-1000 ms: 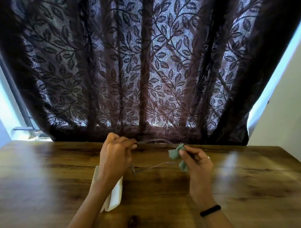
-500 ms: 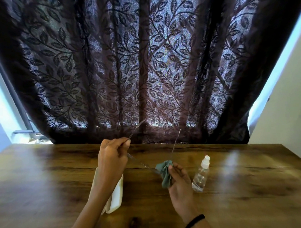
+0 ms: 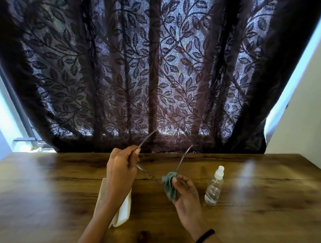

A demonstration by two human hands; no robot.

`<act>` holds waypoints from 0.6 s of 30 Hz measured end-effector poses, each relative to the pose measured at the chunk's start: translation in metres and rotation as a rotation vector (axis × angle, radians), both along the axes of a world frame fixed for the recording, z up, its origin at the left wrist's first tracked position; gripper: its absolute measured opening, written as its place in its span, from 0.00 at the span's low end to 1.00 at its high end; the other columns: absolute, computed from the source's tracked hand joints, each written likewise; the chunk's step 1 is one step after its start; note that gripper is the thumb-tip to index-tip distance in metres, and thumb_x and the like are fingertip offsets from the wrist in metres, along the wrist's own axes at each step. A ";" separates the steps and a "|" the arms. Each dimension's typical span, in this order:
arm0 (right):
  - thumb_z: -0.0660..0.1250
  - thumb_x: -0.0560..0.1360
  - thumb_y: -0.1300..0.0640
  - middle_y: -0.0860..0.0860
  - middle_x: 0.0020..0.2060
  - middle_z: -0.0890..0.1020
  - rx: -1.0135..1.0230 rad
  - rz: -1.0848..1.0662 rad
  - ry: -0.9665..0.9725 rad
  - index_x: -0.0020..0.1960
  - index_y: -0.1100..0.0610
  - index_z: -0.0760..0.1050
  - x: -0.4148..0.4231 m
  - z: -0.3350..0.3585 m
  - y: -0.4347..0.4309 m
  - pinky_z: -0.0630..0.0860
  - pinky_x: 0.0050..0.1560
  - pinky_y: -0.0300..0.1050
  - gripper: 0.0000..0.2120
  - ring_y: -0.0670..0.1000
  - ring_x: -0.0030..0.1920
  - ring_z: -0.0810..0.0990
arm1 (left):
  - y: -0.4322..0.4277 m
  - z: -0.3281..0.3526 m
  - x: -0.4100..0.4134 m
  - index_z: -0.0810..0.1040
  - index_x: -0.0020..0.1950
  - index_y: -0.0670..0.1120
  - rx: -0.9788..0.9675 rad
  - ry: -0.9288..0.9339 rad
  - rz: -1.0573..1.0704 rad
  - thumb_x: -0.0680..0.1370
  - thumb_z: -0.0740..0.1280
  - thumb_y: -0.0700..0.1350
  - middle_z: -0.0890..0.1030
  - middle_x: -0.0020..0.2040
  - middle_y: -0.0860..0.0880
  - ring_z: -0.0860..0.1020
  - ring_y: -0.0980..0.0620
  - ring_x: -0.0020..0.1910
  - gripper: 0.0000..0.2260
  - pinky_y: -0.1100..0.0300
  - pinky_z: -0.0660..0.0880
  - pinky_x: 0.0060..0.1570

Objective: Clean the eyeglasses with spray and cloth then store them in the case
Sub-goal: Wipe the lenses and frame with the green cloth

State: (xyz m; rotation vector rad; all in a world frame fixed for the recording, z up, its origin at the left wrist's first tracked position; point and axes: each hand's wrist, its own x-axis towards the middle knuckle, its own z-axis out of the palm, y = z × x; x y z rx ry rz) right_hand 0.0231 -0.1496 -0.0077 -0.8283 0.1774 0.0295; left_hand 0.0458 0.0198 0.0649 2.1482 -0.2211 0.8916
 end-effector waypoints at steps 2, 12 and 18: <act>0.78 0.56 0.61 0.55 0.43 0.82 -0.019 -0.013 -0.005 0.43 0.59 0.74 -0.001 0.001 0.004 0.77 0.43 0.48 0.19 0.54 0.44 0.80 | -0.001 0.000 0.000 0.81 0.49 0.45 0.005 0.010 -0.008 0.77 0.64 0.41 0.78 0.33 0.50 0.71 0.51 0.39 0.06 0.68 0.64 0.34; 0.68 0.69 0.69 0.57 0.44 0.81 -0.423 -0.265 -0.110 0.42 0.60 0.75 0.008 0.018 0.003 0.78 0.34 0.34 0.07 0.53 0.44 0.80 | 0.003 0.001 0.000 0.81 0.53 0.43 0.093 0.045 -0.063 0.77 0.64 0.42 0.78 0.27 0.47 0.74 0.52 0.26 0.08 0.69 0.64 0.29; 0.68 0.69 0.71 0.49 0.39 0.81 -0.549 -0.438 -0.230 0.41 0.59 0.75 0.019 0.033 -0.013 0.76 0.32 0.29 0.08 0.38 0.34 0.81 | 0.006 0.006 -0.001 0.82 0.50 0.44 0.121 0.097 -0.113 0.76 0.65 0.43 0.78 0.26 0.48 0.74 0.54 0.28 0.07 0.65 0.67 0.30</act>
